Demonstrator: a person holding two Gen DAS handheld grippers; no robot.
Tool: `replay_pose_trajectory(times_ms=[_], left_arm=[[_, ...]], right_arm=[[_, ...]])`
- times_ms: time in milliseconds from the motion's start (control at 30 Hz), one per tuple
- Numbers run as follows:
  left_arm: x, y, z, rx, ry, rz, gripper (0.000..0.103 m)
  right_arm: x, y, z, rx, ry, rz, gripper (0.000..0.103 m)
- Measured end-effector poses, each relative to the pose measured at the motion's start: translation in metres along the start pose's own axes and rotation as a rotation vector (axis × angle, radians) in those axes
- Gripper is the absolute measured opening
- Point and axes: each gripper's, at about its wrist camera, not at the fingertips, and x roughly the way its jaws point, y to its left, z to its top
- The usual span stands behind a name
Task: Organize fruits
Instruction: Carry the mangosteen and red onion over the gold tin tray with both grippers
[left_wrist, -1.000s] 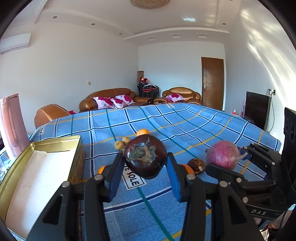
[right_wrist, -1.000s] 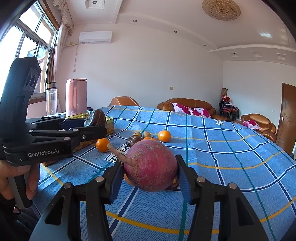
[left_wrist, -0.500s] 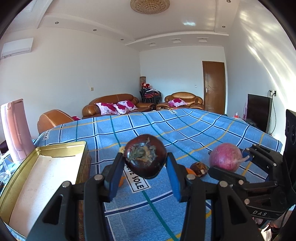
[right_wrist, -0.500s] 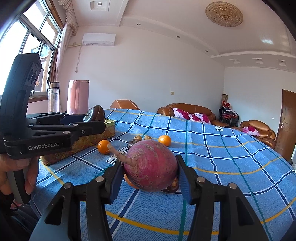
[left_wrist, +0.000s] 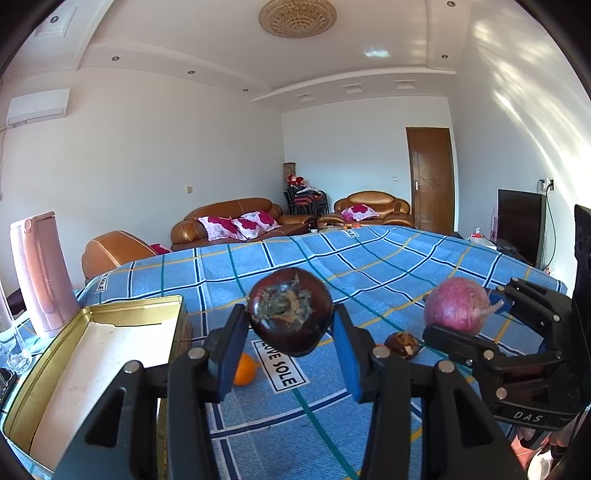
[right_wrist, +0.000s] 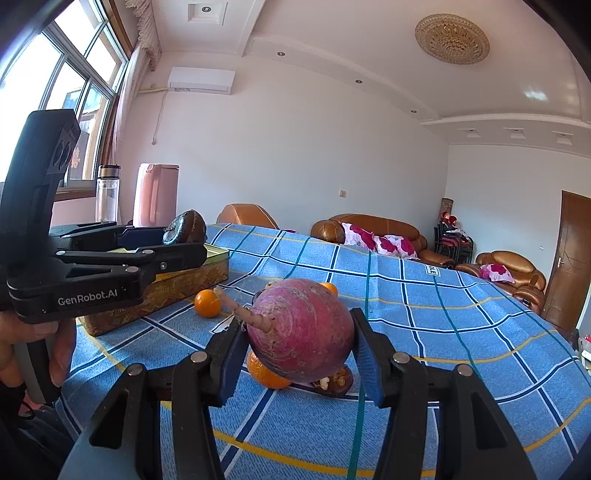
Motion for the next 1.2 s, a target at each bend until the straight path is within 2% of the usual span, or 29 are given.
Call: replay_pose_trajectory(times_ms=[567, 867, 1200], left_arm=[[-0.009, 0.015, 0.005, -0.015, -0.001, 0.056, 0.047], [-0.014, 0.044, 0.005, -0.060, 0.018, 0.109, 0.047], [-0.020, 0.093, 0.001, -0.131, 0.049, 0.193, 0.047]], right_arm=[[0.010, 0.008, 0.013, -0.012, 0.014, 0.049, 0.055], [0.029, 0.022, 0.030, -0.011, 0.037, 0.111, 0.055], [0.055, 0.052, 0.059, -0.024, 0.063, 0.187, 0.055]])
